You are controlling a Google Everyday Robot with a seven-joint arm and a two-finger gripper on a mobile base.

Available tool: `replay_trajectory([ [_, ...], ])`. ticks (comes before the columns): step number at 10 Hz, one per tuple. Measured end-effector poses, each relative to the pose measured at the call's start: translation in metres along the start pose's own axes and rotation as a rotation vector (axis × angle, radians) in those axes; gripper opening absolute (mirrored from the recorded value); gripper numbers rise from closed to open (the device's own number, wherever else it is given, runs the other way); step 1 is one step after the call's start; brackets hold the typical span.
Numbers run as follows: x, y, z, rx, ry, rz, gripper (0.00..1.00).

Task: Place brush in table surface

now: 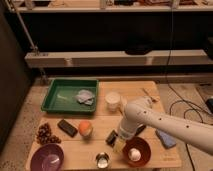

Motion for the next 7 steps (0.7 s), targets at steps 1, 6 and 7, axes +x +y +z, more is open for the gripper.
replay_trajectory([
  [1,-0.0008,-0.0003,-0.0013,0.001,-0.002,0.0,0.62],
  [6,-0.0012,-0.001,-0.0026,0.004,-0.005,-0.001,0.62],
  [7,-0.0012,-0.001,-0.0027,0.004,-0.005,-0.001,0.62],
])
